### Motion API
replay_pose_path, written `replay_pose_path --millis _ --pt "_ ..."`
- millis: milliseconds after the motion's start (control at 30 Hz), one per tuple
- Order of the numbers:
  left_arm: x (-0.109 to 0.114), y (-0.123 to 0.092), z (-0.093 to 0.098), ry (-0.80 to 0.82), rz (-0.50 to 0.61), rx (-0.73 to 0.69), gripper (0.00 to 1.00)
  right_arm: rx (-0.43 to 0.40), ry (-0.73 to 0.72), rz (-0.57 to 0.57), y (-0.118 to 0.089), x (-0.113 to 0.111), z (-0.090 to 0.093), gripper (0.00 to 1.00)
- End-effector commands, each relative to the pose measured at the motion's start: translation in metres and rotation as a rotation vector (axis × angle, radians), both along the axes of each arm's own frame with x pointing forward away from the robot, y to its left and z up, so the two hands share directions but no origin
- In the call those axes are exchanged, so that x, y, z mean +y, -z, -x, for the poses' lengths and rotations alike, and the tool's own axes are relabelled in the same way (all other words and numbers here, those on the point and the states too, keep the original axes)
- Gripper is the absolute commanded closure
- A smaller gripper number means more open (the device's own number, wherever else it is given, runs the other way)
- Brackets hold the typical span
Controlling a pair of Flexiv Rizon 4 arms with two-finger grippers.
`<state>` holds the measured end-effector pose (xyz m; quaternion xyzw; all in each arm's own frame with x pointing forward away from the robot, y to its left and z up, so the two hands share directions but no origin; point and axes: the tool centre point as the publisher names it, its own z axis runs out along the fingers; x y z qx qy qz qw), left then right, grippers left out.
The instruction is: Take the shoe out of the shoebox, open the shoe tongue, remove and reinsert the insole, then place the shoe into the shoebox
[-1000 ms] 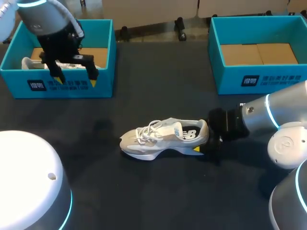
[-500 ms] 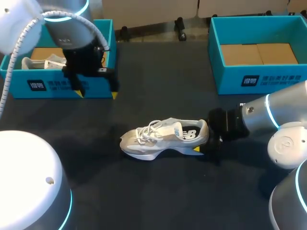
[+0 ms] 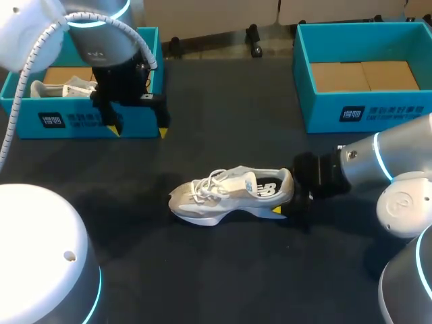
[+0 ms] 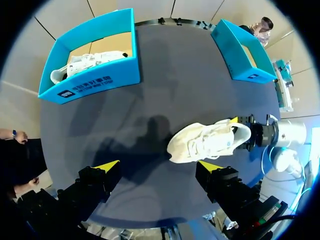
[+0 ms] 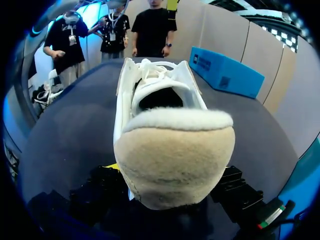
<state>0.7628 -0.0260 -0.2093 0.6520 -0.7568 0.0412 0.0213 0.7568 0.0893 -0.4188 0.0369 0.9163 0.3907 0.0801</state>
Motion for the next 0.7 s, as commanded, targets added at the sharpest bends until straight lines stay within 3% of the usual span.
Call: replay_pose_path --millis 33,400,700 --pt "-0.001 0.000 0.000 -0.001 -0.001 0.001 0.00 -0.001 0.004 0.007 0.002 0.003 0.000 1.00" --pt "-0.027 0.034 0.020 0.011 -0.004 0.077 0.00 -0.001 0.004 0.007 0.002 0.003 0.000 1.00" --pt "-0.064 0.050 0.035 0.033 0.022 0.093 0.00 -0.001 0.004 0.007 0.002 0.003 0.000 1.00"
